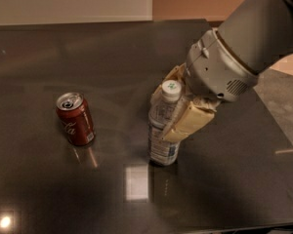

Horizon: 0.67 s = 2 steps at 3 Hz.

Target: Move blue plastic bottle near coke can

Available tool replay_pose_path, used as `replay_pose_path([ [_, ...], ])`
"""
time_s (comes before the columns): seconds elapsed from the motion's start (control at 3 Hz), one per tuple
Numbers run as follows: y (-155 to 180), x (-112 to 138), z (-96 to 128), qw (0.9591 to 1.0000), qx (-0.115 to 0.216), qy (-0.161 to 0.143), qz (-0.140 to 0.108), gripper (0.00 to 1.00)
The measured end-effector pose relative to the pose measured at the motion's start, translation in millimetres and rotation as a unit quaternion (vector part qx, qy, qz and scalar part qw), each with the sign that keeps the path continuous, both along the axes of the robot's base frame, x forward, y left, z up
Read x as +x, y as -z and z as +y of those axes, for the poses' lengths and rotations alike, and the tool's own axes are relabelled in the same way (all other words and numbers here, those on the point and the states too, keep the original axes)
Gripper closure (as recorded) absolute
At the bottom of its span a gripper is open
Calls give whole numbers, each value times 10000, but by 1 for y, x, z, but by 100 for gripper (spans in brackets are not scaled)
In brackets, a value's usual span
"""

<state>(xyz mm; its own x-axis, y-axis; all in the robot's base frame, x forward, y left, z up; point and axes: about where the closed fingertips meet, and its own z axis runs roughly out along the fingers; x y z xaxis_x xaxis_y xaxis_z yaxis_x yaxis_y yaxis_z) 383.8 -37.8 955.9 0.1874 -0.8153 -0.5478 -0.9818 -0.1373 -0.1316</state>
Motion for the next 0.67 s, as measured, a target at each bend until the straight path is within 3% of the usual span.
replay_pose_path([
  [0.33, -19, 11, 23, 9996, 204, -172, 41, 100],
  [0.67, -28, 21, 48, 9986, 369, -335, 193, 100],
])
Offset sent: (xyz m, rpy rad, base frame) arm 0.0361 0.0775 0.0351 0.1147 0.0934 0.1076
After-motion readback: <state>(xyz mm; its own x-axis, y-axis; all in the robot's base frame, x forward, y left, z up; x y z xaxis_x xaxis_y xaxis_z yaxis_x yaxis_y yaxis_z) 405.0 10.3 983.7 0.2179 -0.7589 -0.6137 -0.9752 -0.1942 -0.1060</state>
